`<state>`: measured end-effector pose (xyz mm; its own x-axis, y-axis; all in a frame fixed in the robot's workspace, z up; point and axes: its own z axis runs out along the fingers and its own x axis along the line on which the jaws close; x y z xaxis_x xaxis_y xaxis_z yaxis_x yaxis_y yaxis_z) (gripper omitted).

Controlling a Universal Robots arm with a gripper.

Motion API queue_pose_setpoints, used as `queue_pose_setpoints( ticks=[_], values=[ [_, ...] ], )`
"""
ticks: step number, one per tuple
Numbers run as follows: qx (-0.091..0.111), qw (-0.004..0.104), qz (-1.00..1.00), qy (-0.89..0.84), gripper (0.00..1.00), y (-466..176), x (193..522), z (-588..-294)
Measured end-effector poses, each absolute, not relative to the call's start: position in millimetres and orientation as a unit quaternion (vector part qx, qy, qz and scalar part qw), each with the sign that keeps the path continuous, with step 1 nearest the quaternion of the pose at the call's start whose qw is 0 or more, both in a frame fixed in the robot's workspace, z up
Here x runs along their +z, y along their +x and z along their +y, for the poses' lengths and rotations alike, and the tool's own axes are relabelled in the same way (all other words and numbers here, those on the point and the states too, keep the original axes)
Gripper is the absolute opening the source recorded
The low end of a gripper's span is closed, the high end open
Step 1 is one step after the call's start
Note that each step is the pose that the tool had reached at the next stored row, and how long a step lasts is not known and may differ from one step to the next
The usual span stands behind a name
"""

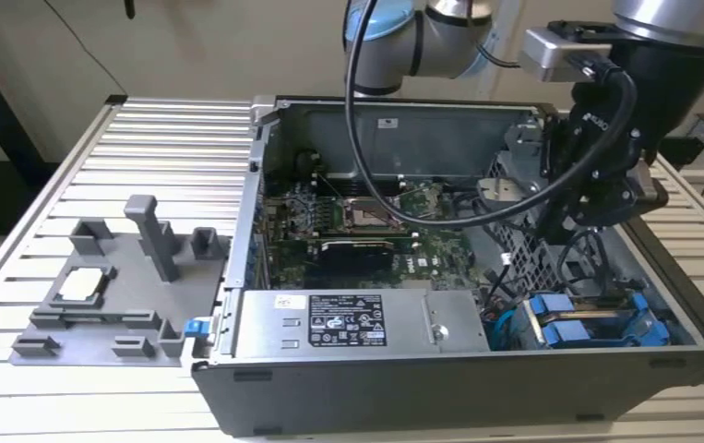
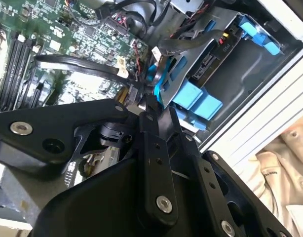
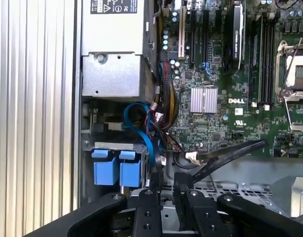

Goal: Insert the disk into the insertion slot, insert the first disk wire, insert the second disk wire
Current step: 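Insert the first disk wire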

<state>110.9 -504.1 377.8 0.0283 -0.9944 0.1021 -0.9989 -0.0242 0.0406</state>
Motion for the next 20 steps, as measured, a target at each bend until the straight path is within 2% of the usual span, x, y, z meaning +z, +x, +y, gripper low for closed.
queue_pose_setpoints(
  ticks=[11,20],
  values=[
    [0.048,0.024,-0.696,0.716,0.27,90.8,374.8,-501.7],
    [0.084,-0.011,-0.696,0.713,0.27,67.2,372.2,-500.3]
  ],
)
